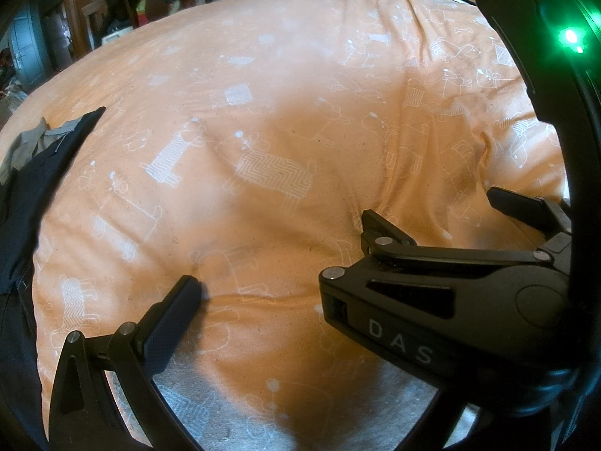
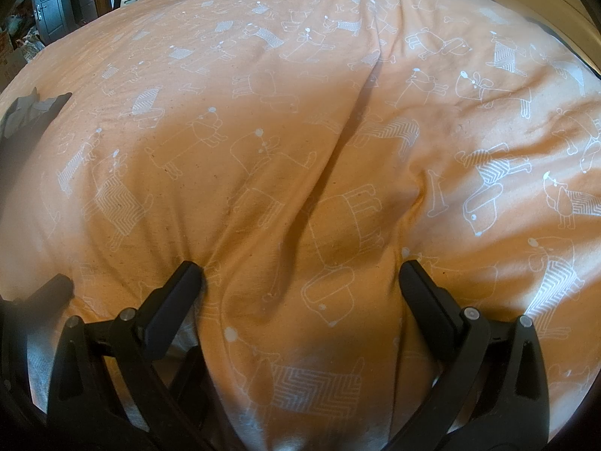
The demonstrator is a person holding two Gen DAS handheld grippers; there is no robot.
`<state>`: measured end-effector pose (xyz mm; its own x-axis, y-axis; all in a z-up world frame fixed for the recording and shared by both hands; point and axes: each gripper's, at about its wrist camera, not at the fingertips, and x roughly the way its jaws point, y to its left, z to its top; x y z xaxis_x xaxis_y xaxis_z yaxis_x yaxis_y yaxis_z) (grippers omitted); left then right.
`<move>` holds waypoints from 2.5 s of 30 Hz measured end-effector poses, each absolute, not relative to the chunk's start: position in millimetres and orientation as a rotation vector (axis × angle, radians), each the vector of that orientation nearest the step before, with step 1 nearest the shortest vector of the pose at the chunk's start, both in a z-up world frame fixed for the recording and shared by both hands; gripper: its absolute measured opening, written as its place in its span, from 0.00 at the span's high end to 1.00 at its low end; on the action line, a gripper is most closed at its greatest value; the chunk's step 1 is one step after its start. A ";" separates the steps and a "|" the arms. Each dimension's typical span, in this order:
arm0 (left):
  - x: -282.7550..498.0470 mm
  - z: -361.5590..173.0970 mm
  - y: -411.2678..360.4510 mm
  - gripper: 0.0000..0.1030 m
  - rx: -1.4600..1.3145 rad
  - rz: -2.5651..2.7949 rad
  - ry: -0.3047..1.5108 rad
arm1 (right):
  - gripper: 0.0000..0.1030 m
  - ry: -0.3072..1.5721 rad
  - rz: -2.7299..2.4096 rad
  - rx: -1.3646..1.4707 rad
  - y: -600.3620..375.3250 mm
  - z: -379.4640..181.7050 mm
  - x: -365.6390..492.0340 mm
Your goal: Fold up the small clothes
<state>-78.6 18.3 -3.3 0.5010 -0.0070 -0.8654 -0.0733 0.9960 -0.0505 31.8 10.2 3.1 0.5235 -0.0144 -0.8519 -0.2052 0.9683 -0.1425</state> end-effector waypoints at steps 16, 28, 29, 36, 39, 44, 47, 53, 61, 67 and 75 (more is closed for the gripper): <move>-78.8 -3.2 18.4 0.00 -0.084 0.040 1.046 | 0.00 1.018 0.116 -0.236 9.9 3.2 32.1; -78.3 -3.5 18.9 0.00 -0.084 0.040 1.049 | 0.00 1.017 0.117 -0.235 9.4 2.9 32.0; -78.3 -3.5 18.9 0.00 -0.084 0.040 1.049 | 0.00 1.017 0.117 -0.235 9.4 3.0 32.0; -78.2 -3.7 18.8 0.00 -0.084 0.040 1.049 | 0.00 1.018 0.117 -0.235 9.3 3.0 32.0; -78.2 -3.7 18.8 0.00 -0.085 0.040 1.049 | 0.00 1.017 0.117 -0.235 9.2 3.0 32.0; -77.7 -3.8 19.0 0.00 -0.083 0.042 1.053 | 0.00 1.015 0.117 -0.234 8.9 2.2 32.6; -77.4 -3.8 19.1 0.00 -0.083 0.042 1.051 | 0.00 1.013 0.117 -0.234 9.6 2.1 32.1; -77.3 -4.3 19.3 0.00 -0.086 0.040 1.051 | 0.00 1.014 0.116 -0.235 9.8 2.3 32.3; -78.3 -4.4 18.6 0.00 -0.085 0.044 1.046 | 0.00 1.014 0.115 -0.237 9.6 2.6 32.1; -74.4 -3.9 17.7 0.00 -0.058 0.012 1.062 | 0.00 1.011 0.113 -0.240 10.9 2.4 30.9; -61.1 4.4 42.5 0.00 0.000 -0.318 1.262 | 0.00 1.014 0.113 -0.249 10.5 1.8 33.1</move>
<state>-61.1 42.5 4.4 0.2661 -0.2356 -0.9347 0.2360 0.9561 -0.1738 33.1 10.5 1.8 0.5258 -0.0220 -0.8503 -0.2084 0.9659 -0.1538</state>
